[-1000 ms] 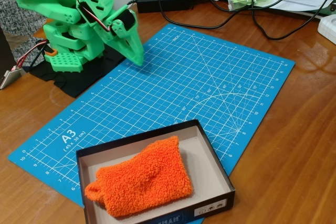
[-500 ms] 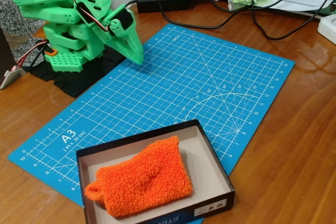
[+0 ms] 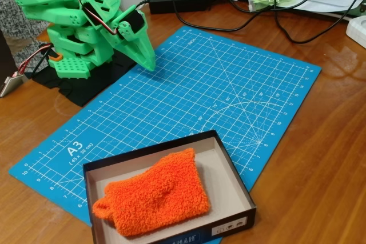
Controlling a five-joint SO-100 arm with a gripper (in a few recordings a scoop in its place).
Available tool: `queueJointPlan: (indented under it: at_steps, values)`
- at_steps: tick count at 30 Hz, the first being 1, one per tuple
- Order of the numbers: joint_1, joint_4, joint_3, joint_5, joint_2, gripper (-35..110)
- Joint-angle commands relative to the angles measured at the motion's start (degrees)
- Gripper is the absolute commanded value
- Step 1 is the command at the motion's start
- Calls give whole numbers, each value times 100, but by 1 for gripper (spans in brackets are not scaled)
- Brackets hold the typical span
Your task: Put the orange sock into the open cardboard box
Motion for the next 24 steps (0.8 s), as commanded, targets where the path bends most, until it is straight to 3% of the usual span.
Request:
queueJointPlan:
  at_steps: [1, 24]
  values:
    - [-62, 53, 26, 88, 88, 0]
    - [18, 53, 26, 132, 88, 0]
